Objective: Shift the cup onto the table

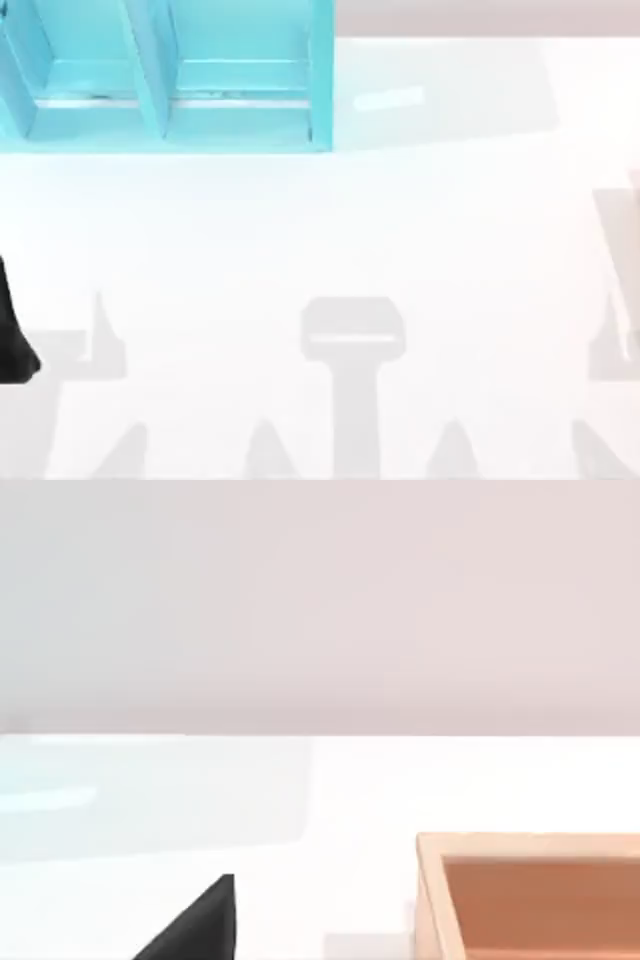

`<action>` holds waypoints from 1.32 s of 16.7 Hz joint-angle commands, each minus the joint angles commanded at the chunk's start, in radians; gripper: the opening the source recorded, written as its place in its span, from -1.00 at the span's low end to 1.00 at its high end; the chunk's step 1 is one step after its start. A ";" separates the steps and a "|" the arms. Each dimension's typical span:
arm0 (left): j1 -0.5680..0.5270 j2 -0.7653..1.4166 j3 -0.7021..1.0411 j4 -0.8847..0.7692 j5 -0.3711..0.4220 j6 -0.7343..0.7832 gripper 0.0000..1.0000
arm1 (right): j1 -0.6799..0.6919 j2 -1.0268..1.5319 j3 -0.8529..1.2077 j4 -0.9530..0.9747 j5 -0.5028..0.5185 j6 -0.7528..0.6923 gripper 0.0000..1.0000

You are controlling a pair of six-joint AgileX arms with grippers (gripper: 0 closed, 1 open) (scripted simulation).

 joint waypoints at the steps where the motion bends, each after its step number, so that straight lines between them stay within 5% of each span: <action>1: 0.000 0.000 0.000 0.000 0.000 0.000 1.00 | 0.000 0.000 0.000 0.000 0.000 0.000 1.00; 9: 0.000 0.000 0.000 0.000 0.000 0.000 1.00 | -0.076 0.264 0.219 -0.186 0.001 -0.070 1.00; 22: 0.000 0.000 0.000 0.000 0.000 0.000 1.00 | -0.370 1.300 1.113 -0.906 -0.002 -0.356 1.00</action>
